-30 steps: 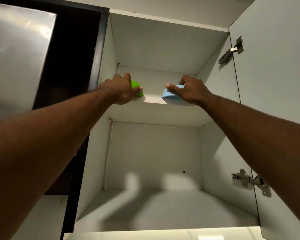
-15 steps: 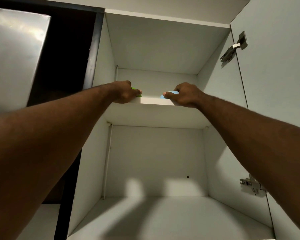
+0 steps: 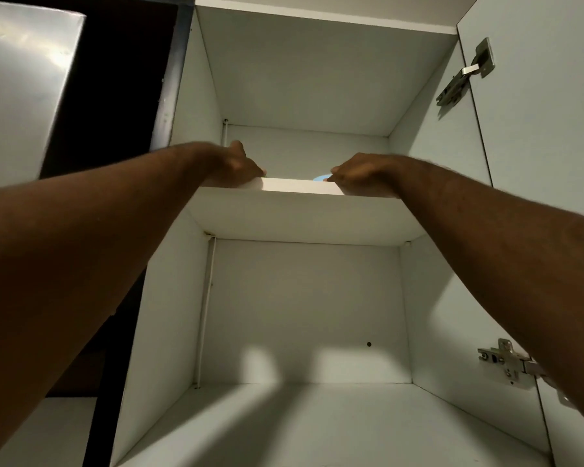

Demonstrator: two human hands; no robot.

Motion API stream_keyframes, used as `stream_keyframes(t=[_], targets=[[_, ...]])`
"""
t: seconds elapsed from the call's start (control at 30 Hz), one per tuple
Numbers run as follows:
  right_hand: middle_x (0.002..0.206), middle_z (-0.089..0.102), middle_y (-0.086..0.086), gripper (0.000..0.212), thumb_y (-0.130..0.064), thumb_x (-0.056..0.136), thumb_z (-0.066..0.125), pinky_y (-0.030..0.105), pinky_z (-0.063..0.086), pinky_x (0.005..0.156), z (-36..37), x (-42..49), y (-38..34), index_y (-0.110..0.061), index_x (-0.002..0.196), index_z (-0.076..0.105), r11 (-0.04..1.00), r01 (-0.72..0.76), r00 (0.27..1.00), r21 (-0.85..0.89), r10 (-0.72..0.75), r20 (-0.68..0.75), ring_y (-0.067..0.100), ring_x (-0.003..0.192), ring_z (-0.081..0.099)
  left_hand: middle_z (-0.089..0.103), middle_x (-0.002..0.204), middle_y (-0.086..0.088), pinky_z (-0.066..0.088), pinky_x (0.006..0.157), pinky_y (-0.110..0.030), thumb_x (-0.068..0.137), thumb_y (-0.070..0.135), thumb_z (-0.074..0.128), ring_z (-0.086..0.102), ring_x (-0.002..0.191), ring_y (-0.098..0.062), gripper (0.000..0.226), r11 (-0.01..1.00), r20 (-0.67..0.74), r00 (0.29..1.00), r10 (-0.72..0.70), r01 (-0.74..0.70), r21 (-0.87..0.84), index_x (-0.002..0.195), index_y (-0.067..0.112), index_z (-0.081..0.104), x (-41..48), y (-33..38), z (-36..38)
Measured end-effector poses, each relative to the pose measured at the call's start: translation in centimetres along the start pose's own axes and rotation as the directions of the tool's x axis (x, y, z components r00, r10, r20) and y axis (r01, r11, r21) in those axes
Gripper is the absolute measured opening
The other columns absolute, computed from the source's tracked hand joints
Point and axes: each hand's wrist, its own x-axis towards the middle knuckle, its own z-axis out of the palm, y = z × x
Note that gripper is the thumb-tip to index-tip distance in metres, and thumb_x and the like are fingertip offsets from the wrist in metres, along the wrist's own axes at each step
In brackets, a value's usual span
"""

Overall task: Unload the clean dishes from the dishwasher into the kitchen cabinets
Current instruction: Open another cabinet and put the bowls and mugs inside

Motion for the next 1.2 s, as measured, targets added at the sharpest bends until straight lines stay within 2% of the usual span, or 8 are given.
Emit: stream_keyframes(t=[0.13,0.3,0.4,0.47,0.6,0.77,0.93,1.2], targets=[[0.158,0.029,0.001,0.045,-0.026,0.103,0.032,0.03,0.022,0.111,0.2,0.1,0.3,-0.04,0.146,0.037,1.0,0.019,1.0,0.023,-0.02,0.009,0.021,0.141,0.03,0.051,0.132,-0.019,0.041,0.102,-0.048,0.095,0.055,0.05,0.052,0.116,-0.036,0.065,0.999,-0.03,1.0,0.004,-0.003,0.034,0.135,0.004,0.043,0.3,-0.7,-0.3],[0.161,0.02,0.008,0.05,-0.023,0.105,0.033,0.03,0.018,0.113,0.6,0.5,0.4,-0.009,0.153,0.025,0.998,-0.055,0.997,0.042,0.058,-0.057,0.024,0.145,0.022,0.054,0.116,-0.018,0.035,0.079,-0.035,0.105,0.025,0.035,0.042,0.07,-0.013,0.023,0.993,-0.014,0.996,0.086,-0.084,0.079,0.108,0.008,0.051,-0.6,-0.4,-0.5],[0.152,0.035,0.016,0.043,-0.017,0.103,0.034,0.033,0.03,0.106,0.8,0.2,0.1,-0.004,0.143,0.041,0.989,-0.101,0.992,0.107,0.109,-0.07,0.029,0.137,0.035,0.052,0.119,-0.021,0.037,0.078,-0.035,0.105,0.029,0.033,0.048,0.083,-0.02,0.024,0.996,-0.071,0.995,0.067,-0.063,0.059,0.105,0.01,0.048,-0.9,-0.7,-0.4],[0.145,0.042,0.018,0.037,-0.014,0.102,0.034,0.03,0.034,0.093,1.2,0.5,0.2,-0.002,0.135,0.047,0.978,-0.094,0.987,0.188,0.117,-0.115,0.031,0.131,0.04,0.045,0.131,-0.021,0.041,0.083,-0.039,0.1,0.044,0.036,0.05,0.104,-0.031,0.045,0.992,-0.1,0.992,0.076,-0.065,0.11,0.124,0.006,0.044,-0.9,-1.3,-0.3],[0.152,0.038,0.011,0.052,-0.038,0.103,0.031,0.036,0.03,0.107,2.3,-0.4,1.1,-0.009,0.145,0.038,0.963,-0.066,0.948,0.262,0.143,-0.283,0.029,0.138,0.035,0.02,0.153,-0.024,0.029,0.111,-0.052,0.099,0.054,0.033,0.025,0.138,-0.046,0.07,0.977,-0.199,0.967,0.157,-0.123,0.172,0.151,0.01,0.017,-2.2,-1.2,0.5],[0.13,0.047,0.018,0.047,-0.039,0.103,0.031,0.043,0.032,0.104,3.8,-2.2,1.7,0.0,0.127,0.044,0.99,0.039,0.927,0.139,0.016,-0.376,0.035,0.122,0.043,0.008,0.156,-0.03,0.013,0.118,-0.055,0.094,0.065,0.021,0.004,0.145,-0.047,0.08,0.918,-0.185,0.938,0.292,-0.22,0.331,0.154,0.013,0.012,-5.0,-0.8,1.1],[0.16,0.015,0.017,0.061,-0.04,0.104,0.028,0.042,0.009,0.12,4.3,-6.2,2.2,-0.004,0.152,0.019,0.995,0.041,0.938,0.089,-0.008,-0.346,0.028,0.148,0.014,-0.001,0.16,-0.025,0.01,0.12,-0.051,0.099,0.054,0.03,-0.001,0.148,-0.042,0.068,0.882,-0.24,0.894,0.378,-0.27,0.386,0.153,0.016,0.011,-8.6,0.1,1.9],[0.161,0.011,0.016,0.064,-0.04,0.104,0.028,0.04,0.007,0.121,3.2,-14.1,3.0,-0.003,0.153,0.013,0.998,0.009,0.951,0.056,0.009,-0.308,0.026,0.15,0.009,-0.002,0.161,-0.021,0.006,0.12,-0.047,0.098,0.05,0.033,-0.001,0.149,-0.038,0.067,0.887,-0.175,0.91,0.376,-0.3,0.35,0.153,0.016,0.013,-16.3,1.8,1.7]])
